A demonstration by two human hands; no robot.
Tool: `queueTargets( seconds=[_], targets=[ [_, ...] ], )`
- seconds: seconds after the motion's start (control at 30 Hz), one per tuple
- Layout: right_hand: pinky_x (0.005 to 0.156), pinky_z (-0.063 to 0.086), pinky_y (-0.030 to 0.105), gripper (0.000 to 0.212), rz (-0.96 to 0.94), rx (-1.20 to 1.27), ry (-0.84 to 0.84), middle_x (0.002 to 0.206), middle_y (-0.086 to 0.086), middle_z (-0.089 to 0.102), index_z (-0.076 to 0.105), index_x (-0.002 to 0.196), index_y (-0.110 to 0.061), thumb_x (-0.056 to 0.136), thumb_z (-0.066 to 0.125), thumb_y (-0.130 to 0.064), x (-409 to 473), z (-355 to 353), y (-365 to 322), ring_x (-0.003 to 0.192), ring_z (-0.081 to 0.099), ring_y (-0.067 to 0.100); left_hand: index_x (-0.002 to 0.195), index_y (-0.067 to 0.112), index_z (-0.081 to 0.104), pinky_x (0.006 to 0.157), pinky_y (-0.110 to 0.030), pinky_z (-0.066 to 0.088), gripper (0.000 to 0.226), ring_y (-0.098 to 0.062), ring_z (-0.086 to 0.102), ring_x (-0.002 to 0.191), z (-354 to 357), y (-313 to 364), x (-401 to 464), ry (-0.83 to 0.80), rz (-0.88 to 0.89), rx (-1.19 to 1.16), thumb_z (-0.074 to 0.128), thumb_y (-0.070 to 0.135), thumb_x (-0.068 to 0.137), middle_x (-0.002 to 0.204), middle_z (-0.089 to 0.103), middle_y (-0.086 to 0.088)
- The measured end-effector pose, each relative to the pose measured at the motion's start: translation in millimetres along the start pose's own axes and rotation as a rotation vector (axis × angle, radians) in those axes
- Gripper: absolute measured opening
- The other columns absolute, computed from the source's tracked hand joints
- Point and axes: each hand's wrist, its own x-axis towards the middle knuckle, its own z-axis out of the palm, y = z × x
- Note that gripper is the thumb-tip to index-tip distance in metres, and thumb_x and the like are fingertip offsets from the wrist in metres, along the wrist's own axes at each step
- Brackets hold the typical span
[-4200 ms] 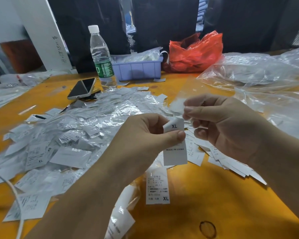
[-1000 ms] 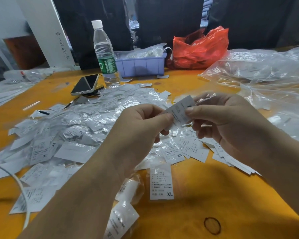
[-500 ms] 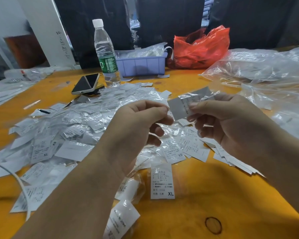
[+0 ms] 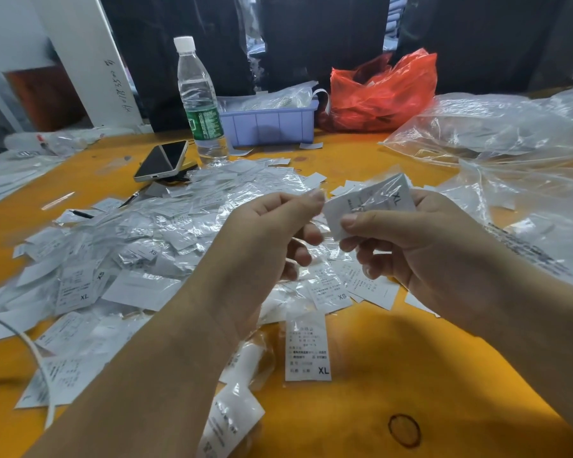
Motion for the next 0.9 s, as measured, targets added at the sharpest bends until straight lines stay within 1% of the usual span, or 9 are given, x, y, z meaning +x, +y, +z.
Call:
queueTargets(
  seconds=[0.07, 0.17, 0.27, 0.4, 0.47, 0.53, 0.6, 0.73, 0.9],
  targets=[
    [0.047, 0.046, 0.021, 0.014, 0.010, -0.018, -0.047, 0.067, 0.008, 0.068, 0.075, 0.073, -0.012, 0.083, 0.068, -0.006, -0.4, -1.1, -0.2, 0.055, 0.057, 0.011, 0.083, 0.017, 0.069, 0.047, -0.021, 0.039, 0.028, -0.008, 0.046, 0.050, 1.3, -0.3, -0.1, -0.008, 0.010, 0.049, 0.073, 0.040, 0.068, 0.059, 0.057, 0.007],
    [0.049, 0.048, 0.021, 0.007, 0.036, -0.043, -0.158, 0.072, 0.010, 0.069, 0.075, 0.082, -0.009, 0.077, 0.070, -0.012, -1.7, -1.4, -2.9, 0.058, 0.059, 0.013, 0.084, 0.012, 0.069, 0.045, -0.018, 0.038, 0.009, -0.006, 0.042, 0.047, 2.5, -0.9, -1.1, -0.002, 0.034, 0.118, 0.070, 0.021, 0.083, 0.052, 0.052, 0.010],
    [0.051, 0.050, 0.022, 0.026, 0.021, -0.057, -0.129, 0.076, 0.008, 0.068, 0.071, 0.092, -0.005, 0.072, 0.069, -0.022, 0.1, -6.2, -9.8, 0.062, 0.059, 0.013, 0.077, 0.014, 0.069, 0.048, -0.020, 0.038, 0.011, -0.005, 0.043, 0.046, -5.6, 0.0, 1.8, 0.085, 0.047, 0.184, 0.066, 0.017, 0.088, 0.051, 0.053, 0.011],
    [0.055, 0.052, 0.020, 0.011, -0.238, -0.609, 0.163, 0.072, -0.005, 0.070, 0.070, 0.087, -0.020, 0.081, 0.063, -0.027, 0.6, -13.8, -11.9, 0.063, 0.063, 0.006, 0.070, 0.021, 0.068, 0.044, -0.020, 0.042, 0.014, -0.001, 0.052, 0.049, -15.9, -2.7, 6.8, 0.295, 0.107, 0.564, 0.065, 0.026, 0.083, 0.057, 0.062, 0.010],
    [0.056, 0.051, 0.020, 0.008, -0.289, -0.858, 0.190, 0.073, -0.009, 0.068, 0.071, 0.085, -0.023, 0.086, 0.063, -0.023, 0.1, -14.7, -9.5, 0.066, 0.063, 0.005, 0.071, 0.022, 0.066, 0.052, -0.027, 0.047, 0.012, -0.008, 0.058, 0.062, -17.4, -5.6, 8.2, 0.349, 0.079, 0.695, 0.063, 0.027, 0.081, 0.063, 0.064, 0.007],
    [0.059, 0.051, 0.021, 0.011, -0.234, -1.040, 0.162, 0.081, -0.012, 0.066, 0.071, 0.090, -0.024, 0.088, 0.063, -0.017, 1.3, -16.7, -6.4, 0.070, 0.061, 0.004, 0.074, 0.024, 0.064, 0.062, -0.034, 0.055, 0.009, -0.014, 0.060, 0.071, -18.1, -8.7, 9.2, 0.364, 0.028, 0.791, 0.061, 0.027, 0.081, 0.071, 0.065, 0.007],
    [0.070, 0.051, 0.026, 0.015, -0.149, -1.194, 0.119, 0.090, -0.012, 0.064, 0.070, 0.097, -0.026, 0.088, 0.063, -0.017, 3.0, -19.6, -4.2, 0.081, 0.059, 0.007, 0.084, 0.027, 0.062, 0.062, -0.032, 0.051, 0.003, -0.014, 0.060, 0.075, -19.7, -10.7, 10.1, 0.393, 0.002, 0.895, 0.062, 0.030, 0.082, 0.078, 0.063, 0.007],
    [0.075, 0.050, 0.028, 0.017, -0.019, -1.308, -0.025, 0.102, -0.015, 0.056, 0.068, 0.098, -0.030, 0.082, 0.069, -0.035, 0.4, -15.1, -1.1, 0.092, 0.055, 0.008, 0.111, 0.033, 0.053, 0.060, -0.029, 0.040, 0.031, -0.018, 0.058, 0.084, -20.2, -12.4, 9.3, 0.429, 0.058, 1.007, 0.065, 0.030, 0.082, 0.091, 0.060, 0.005],
    [0.080, 0.048, 0.034, 0.018, 0.023, -1.337, -0.062, 0.101, -0.017, 0.051, 0.069, 0.090, -0.031, 0.074, 0.074, -0.038, 0.7, -11.5, 3.0, 0.101, 0.044, 0.009, 0.101, 0.034, 0.058, 0.062, -0.029, 0.045, 0.019, -0.016, 0.059, 0.080, -14.1, -12.9, 7.4, 0.368, 0.106, 0.959, 0.065, 0.031, 0.083, 0.087, 0.061, 0.005]
  ],
)
